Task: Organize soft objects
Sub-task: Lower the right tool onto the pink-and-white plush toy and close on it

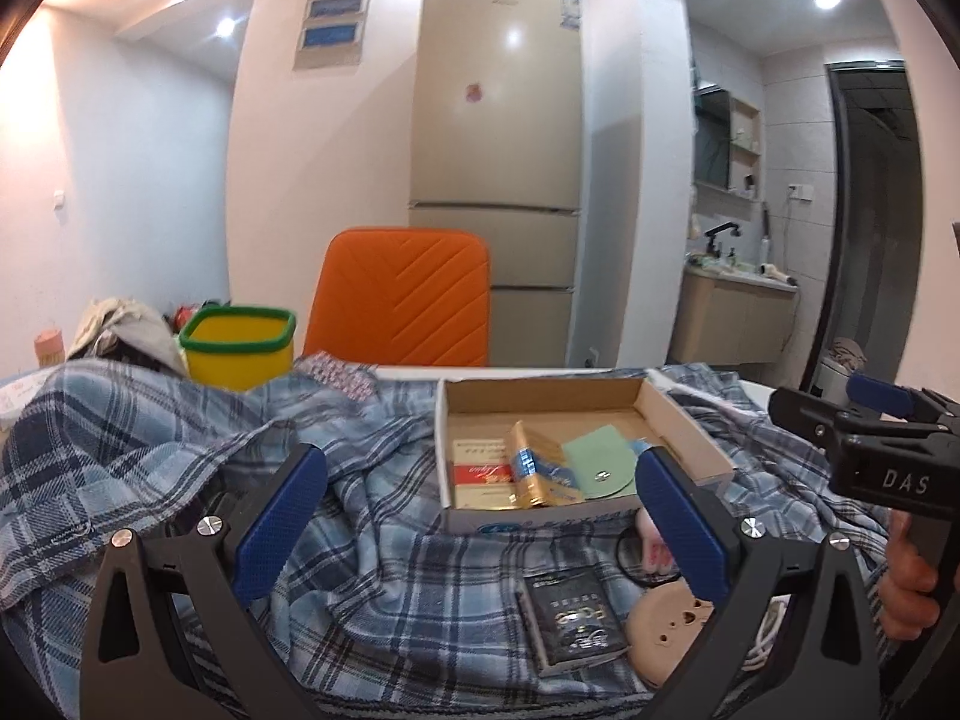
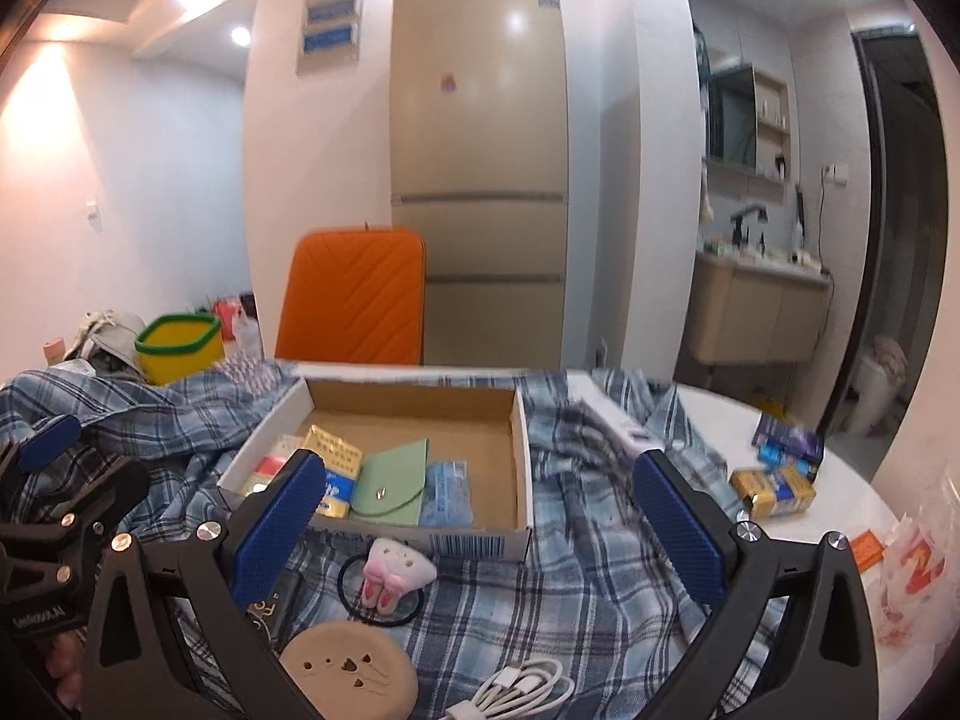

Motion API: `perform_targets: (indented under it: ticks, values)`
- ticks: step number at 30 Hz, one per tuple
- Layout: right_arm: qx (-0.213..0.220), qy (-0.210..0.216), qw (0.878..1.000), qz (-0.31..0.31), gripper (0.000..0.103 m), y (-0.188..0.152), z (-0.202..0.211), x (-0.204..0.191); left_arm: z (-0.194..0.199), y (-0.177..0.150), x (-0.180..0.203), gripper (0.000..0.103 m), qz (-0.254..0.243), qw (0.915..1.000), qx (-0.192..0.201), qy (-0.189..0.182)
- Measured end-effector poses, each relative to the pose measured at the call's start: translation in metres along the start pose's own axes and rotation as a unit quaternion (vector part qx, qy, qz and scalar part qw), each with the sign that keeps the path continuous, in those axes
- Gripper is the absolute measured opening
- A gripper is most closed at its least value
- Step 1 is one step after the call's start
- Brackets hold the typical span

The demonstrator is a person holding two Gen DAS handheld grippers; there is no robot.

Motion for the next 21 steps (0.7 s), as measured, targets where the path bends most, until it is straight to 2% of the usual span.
perform_targets:
  ticks: [2,4,8,11,16,21]
  values:
    - [-0.034,0.005,0.999,-0.003,0.103,-0.002,-0.011,-0.005,-0.011,-0.006,-0.007,0.102,0.008,0.9996,-0.026,0.011]
    - [-0.063,0.01,0.998,0.0,0.103,-0.008,-0.021,-0.013,-0.024,-0.014,-0.011,0.103,0.017,0.9979,-0.062,0.007]
    - [-0.095,0.025,0.995,0.018,0.102,-0.016,-0.04,-0.037,-0.044,-0.036,-0.016,0.102,0.038,0.9908,-0.13,-0.007]
    - [-0.128,0.031,0.991,0.031,0.099,-0.026,-0.058,-0.051,-0.045,-0.042,-0.016,0.102,0.04,0.9893,-0.14,-0.007]
    - [-0.191,0.04,0.98,0.025,0.082,-0.052,-0.085,-0.057,-0.045,-0.045,-0.015,0.102,0.036,0.9884,-0.148,-0.004]
    - [-0.229,0.039,0.973,0.003,0.075,-0.077,-0.103,-0.051,-0.046,-0.046,-0.017,0.102,0.036,0.9876,-0.153,-0.002]
Point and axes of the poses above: each gripper's, at about its wrist camera, not at the fingertips, and z roughly against the way its jaws point, x to its right, y to its top, the point moved 10 cm from there along -z, roughly the way its jaws point, and after that the axes turned 2 degrees about z, right-handed, at the moved point
